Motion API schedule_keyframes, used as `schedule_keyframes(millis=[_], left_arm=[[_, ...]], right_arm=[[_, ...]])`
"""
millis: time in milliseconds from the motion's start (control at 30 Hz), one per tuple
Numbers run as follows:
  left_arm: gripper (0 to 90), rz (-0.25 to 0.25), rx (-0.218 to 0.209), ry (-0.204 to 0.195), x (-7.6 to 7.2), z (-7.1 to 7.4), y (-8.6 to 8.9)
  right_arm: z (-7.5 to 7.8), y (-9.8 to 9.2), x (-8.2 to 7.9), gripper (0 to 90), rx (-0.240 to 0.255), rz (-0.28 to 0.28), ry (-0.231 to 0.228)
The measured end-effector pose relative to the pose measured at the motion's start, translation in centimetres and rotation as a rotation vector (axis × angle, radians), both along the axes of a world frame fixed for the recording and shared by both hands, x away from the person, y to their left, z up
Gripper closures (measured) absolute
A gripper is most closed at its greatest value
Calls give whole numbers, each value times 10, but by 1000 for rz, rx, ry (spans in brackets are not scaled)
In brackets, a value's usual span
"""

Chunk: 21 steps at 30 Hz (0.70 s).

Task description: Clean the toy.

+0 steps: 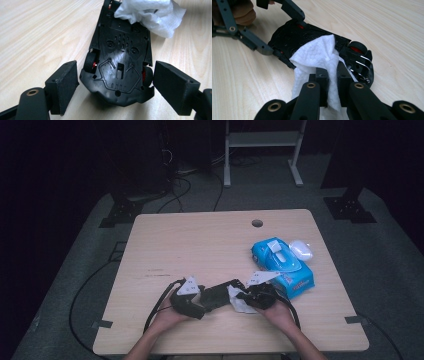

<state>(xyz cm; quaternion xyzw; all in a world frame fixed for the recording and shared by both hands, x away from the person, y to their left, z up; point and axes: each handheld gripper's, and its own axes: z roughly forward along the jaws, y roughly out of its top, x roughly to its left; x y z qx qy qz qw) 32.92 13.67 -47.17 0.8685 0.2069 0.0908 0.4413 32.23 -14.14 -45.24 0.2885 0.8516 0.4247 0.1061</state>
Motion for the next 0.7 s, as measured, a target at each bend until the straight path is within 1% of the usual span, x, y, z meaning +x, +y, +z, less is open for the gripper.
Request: schedule_keyframes(millis=[33, 67, 133, 167, 200, 233, 333, 400, 467, 500, 600, 700], left_arm=[[230, -5, -18, 23, 1, 1, 2], [239, -4, -32, 34, 1, 2, 3], [260, -1, -65, 62, 3, 4, 5], [271, 2, -70, 71, 4, 4, 6], [282, 11, -81, 93, 6, 3, 7], [286, 17, -84, 105, 8, 2, 7], [287, 40, -99, 165, 14, -2, 10], [284, 48, -92, 184, 16, -4, 10], [283, 37, -88, 208, 18, -7, 9], [286, 33, -96, 215, 18, -7, 9], [338, 15, -108, 228, 19, -7, 10], [351, 13, -116, 246, 20, -8, 11]], right_arm=[[0, 0, -1, 830, -2, 4, -4], [0, -1, -1, 830, -1, 16, -6], [-1, -3, -2, 830, 3, 22, -5], [-1, -3, -2, 830, 1, 25, -8], [-1, -3, -2, 830, -1, 28, -12], [-1, -3, -3, 830, -7, 32, -19], [-1, -3, -4, 830, -14, 39, -34], [-2, -3, -4, 831, -14, 44, -40], [-2, -3, -4, 831, -14, 45, -41], [-2, -3, -4, 831, -15, 46, -44], [-3, -4, -5, 831, -13, 44, -50], [-3, -4, -6, 831, -11, 41, -50]])
